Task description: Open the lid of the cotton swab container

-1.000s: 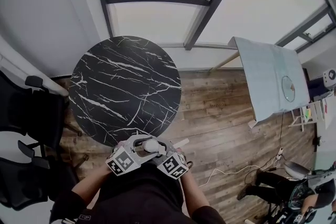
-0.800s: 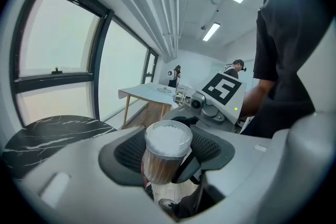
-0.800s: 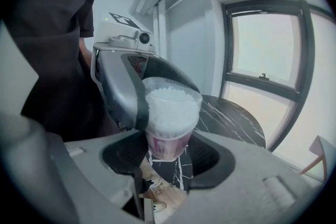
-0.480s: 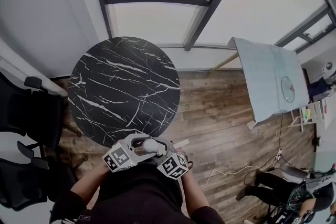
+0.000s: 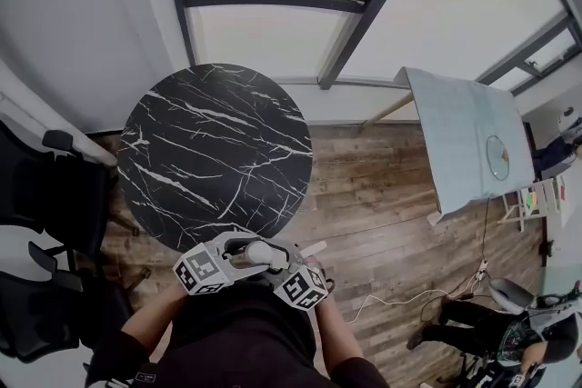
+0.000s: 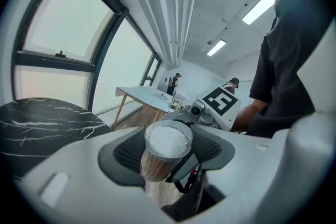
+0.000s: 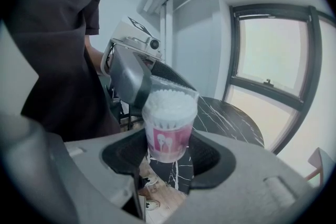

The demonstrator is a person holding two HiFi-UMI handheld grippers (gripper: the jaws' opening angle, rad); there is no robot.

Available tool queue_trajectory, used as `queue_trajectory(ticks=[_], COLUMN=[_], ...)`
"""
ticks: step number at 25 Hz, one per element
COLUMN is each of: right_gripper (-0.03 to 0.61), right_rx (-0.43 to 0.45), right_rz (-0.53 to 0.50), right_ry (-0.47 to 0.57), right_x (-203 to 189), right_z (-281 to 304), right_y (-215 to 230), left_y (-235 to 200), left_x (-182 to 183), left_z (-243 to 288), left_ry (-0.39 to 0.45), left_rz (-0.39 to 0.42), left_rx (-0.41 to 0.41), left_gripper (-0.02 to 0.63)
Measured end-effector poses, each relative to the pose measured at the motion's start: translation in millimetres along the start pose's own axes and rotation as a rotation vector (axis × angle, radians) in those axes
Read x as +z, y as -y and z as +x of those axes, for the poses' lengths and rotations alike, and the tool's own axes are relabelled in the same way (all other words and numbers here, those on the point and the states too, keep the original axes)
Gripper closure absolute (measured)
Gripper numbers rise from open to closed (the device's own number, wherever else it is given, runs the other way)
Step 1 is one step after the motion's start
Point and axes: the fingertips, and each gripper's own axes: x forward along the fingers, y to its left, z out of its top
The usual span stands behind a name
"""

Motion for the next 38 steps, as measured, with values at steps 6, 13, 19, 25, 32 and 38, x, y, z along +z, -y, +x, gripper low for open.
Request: queue_trajectory(ticks=[6, 13, 19, 25, 32, 38], right_gripper=[0.336, 0.336, 0.336, 0.336, 0.336, 0.336], right_rx=[-0.006, -0.011, -0.002, 0.004, 0.012, 0.012], right_rz=[-0.004, -0.004, 0.001, 0.003, 0.009, 0.006], right_ry=[0.017, 0.027, 0.032, 0.034, 0.054, 0.06], right_x=[4, 4, 4, 2, 4, 5], right_z=[-3, -10, -11, -12, -15, -17], right_y=[-3, -4, -10, -14, -19, -21], left_y=[4, 7, 9, 3, -7, -9], left_x=[2, 13, 26, 41, 40, 39], left_z=[-5, -4, -10, -17, -21, -23], left_ry=[0.017, 0.048, 0.097, 0.142, 0.132, 0.138], left_rz=[0.023, 0.069, 0.098, 0.106, 0.122, 0.109], left_rx=[-0.017, -0.001, 0.019, 0.045, 0.094, 0.099], left_gripper=[0.331, 0.307, 0.291, 0.291, 0.383, 0.534])
